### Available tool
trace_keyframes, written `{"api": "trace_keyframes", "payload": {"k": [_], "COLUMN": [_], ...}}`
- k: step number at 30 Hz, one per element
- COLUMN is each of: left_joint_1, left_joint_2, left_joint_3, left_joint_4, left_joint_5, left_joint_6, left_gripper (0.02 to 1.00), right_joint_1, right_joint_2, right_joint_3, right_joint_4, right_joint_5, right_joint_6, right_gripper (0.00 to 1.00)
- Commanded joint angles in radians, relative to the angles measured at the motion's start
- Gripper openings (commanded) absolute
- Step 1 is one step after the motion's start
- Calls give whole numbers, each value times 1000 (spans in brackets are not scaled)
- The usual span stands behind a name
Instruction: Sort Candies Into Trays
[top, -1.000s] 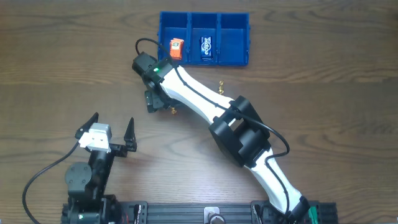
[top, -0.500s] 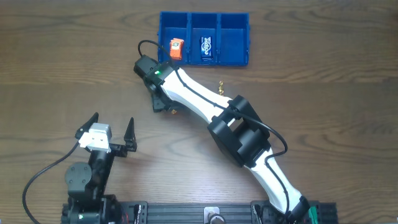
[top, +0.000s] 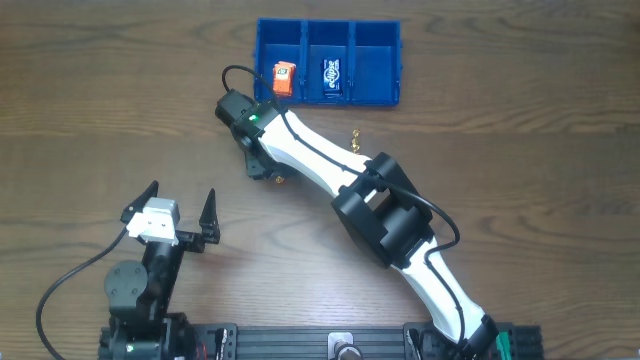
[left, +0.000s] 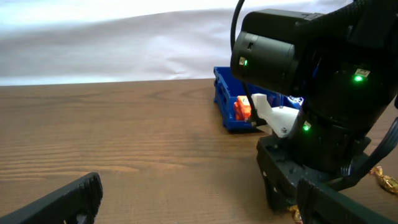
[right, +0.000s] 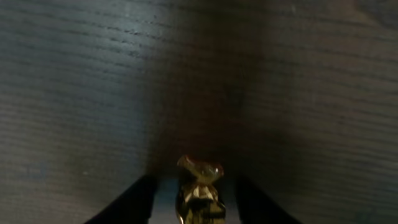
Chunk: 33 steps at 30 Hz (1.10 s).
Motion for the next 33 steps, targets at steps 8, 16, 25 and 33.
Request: {"api": "trace_keyframes", "payload": {"k": [8,16,25,33], "left_joint_1": [4,4,4,4], "left_joint_2": [-7,-7,-7,-7], "left_joint_3": [-21,-21,-21,-21], "left_joint_4": [-31,-31,-31,-31], "left_joint_5": [21,21,21,21], "left_joint_6": [11,11,11,11], "left_gripper": [996,998,998,998], "right_joint_1": [-17,-54,-280,-463], "right_joint_2": [23,-43,-147,-145], "right_joint_3": [-1,159,357,358], "right_joint_4": [-2,-161,-257,-117], "right_joint_5": [8,119,211,180], "right_joint_6": [25,21,-87,-267], "right_gripper": [95,38,36,36]}}
